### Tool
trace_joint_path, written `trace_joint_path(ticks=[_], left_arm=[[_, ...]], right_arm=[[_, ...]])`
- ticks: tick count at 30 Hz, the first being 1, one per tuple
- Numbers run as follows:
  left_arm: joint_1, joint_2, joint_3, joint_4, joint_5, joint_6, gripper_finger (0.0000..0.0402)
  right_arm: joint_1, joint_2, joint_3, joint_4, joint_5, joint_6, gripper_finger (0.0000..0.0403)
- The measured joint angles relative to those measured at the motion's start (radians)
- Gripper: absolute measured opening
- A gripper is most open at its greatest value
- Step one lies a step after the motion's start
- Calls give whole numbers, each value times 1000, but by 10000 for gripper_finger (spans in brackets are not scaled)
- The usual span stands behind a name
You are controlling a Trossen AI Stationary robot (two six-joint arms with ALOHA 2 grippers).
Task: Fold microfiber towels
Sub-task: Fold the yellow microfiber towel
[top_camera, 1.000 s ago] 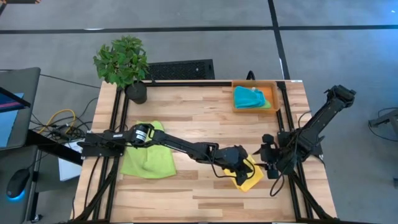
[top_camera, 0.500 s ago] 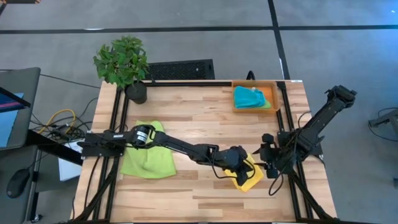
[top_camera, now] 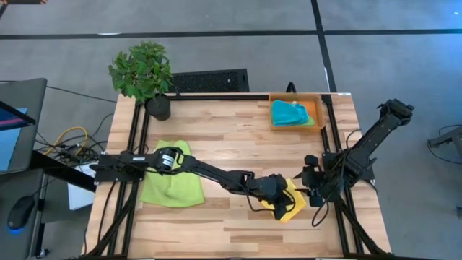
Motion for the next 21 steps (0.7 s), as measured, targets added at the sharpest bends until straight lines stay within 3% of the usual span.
trace_joint_path(ticks=[4,12,16,21], left_arm=[[0,-1,1,74,44,41,63],[1,-1,0,61,49,62,141],[2,-1,0,59,60,66,159],[2,-1,11,55,151,147,162]], right_arm=[[0,0,0,-1,-2,0,240],[0,0,0,-3,-19,0,240],[0,0,0,-11,-19,-6,240],[0,0,0,-44,-21,-7,240]])
